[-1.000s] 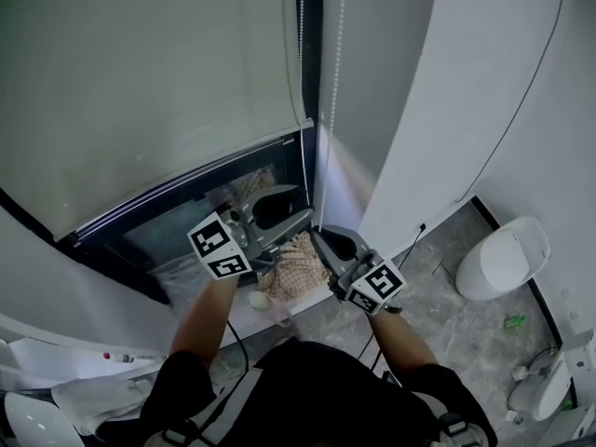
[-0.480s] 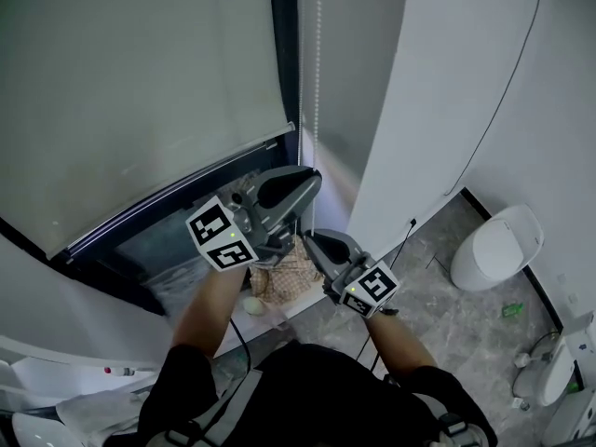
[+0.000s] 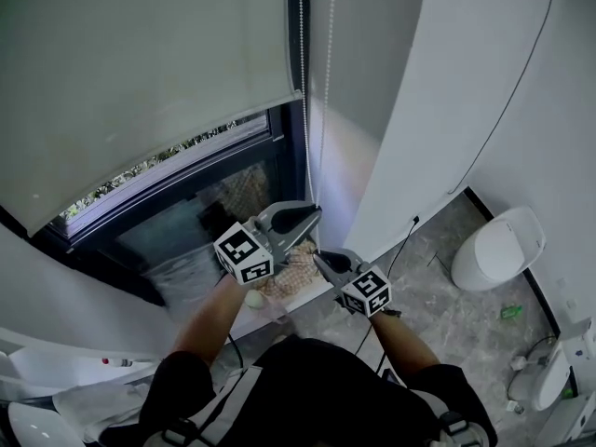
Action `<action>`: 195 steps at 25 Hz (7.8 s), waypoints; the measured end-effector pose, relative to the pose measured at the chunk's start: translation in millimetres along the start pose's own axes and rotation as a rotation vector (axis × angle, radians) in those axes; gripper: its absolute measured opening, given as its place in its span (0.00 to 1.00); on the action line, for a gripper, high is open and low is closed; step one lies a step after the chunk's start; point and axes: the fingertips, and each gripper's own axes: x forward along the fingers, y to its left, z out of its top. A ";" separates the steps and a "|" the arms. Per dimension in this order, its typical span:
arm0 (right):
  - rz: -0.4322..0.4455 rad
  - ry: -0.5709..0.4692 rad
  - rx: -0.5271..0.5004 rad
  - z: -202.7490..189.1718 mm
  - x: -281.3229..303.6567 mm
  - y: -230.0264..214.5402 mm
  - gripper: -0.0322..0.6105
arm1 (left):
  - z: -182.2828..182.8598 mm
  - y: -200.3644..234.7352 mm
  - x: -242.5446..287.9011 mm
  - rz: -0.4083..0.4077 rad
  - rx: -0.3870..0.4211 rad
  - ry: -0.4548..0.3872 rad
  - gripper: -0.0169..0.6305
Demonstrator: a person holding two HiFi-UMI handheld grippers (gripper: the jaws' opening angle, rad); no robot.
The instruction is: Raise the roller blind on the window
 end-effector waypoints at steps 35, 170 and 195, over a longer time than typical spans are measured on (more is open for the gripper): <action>0.089 -0.581 -0.202 324.3 -7.7 11.7 0.08 | 0.6 15.5 -32.4 0.099 -0.008 -0.024 0.03; 0.042 -0.450 0.030 162.3 3.5 -11.0 0.08 | 80.1 19.7 -0.3 -0.119 -0.114 -0.173 0.23; 0.015 -0.073 0.062 33.6 33.9 -18.8 0.08 | 44.7 35.6 22.0 -0.052 -0.025 -0.036 0.05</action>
